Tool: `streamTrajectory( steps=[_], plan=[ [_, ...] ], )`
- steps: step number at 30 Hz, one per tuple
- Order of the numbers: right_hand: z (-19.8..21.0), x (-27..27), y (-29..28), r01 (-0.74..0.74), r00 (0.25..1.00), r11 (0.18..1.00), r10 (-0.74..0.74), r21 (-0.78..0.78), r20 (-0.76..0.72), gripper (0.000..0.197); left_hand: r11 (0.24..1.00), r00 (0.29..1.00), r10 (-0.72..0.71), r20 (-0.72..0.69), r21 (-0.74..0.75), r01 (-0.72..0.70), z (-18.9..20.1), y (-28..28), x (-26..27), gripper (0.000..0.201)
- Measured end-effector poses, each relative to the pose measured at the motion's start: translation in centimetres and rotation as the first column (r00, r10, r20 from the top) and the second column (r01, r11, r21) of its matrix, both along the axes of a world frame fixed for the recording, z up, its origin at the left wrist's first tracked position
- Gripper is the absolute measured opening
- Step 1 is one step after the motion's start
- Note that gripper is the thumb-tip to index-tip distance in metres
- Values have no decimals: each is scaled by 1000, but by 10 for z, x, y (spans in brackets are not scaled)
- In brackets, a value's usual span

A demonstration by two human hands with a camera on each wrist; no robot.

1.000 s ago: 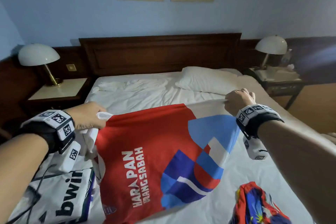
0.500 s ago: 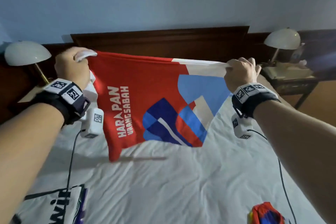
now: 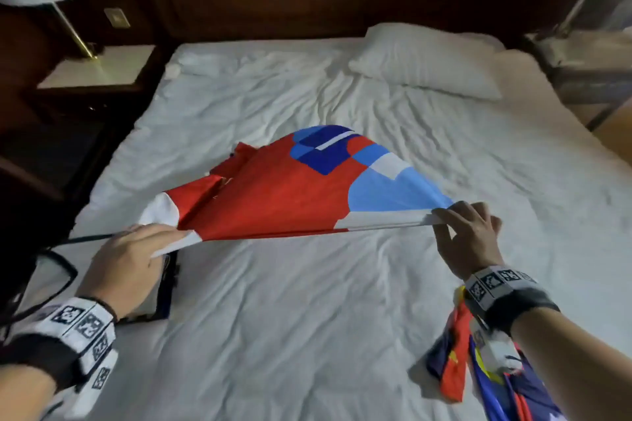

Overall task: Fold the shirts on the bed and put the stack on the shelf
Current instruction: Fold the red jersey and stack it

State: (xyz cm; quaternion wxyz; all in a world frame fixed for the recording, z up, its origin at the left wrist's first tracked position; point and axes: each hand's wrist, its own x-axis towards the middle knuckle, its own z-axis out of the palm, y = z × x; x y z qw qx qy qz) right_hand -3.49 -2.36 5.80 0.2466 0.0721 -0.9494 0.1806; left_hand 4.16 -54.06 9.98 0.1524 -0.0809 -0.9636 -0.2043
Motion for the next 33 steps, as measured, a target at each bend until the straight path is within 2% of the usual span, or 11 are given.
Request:
streamTrajectory(
  steps=[3,7,11,13,15,19,22,27,29,31,33],
  plan=[
    [-84,66,11,-53,984,997,42,61,172,27,967,981,-138,139,-196,164,-83,2,68,63],
    [-184,143,23,-101,907,984,31,146,419,37,913,918,-151,365,-304,271,-192,12,155,72],
    [-247,208,37,-114,771,956,-87,271,631,45,900,852,-5,523,-369,232,-271,28,228,79],
    [-257,222,40,-111,753,945,-123,308,646,43,875,779,116,616,-434,213,-278,49,240,69],
    [-257,225,42,-88,775,941,-141,327,615,40,869,789,157,594,-463,176,-276,70,234,62],
    [-258,220,50,-58,842,952,-115,300,527,36,886,813,148,563,-440,143,-279,102,196,67],
    [-252,214,51,-98,874,957,-49,274,483,33,883,750,233,619,-457,103,-286,112,167,69],
    [-240,223,67,-109,908,969,5,224,418,8,874,652,292,700,-472,115,-279,115,156,44],
    [-241,231,72,-175,863,941,4,291,505,9,875,635,266,726,-457,157,-276,112,164,46],
    [-240,235,70,-240,765,912,-33,332,643,17,878,592,266,760,-444,176,-276,112,170,51],
    [-232,234,64,-249,645,900,-122,358,755,15,904,518,296,803,-411,120,-276,113,174,59]
  ],
)
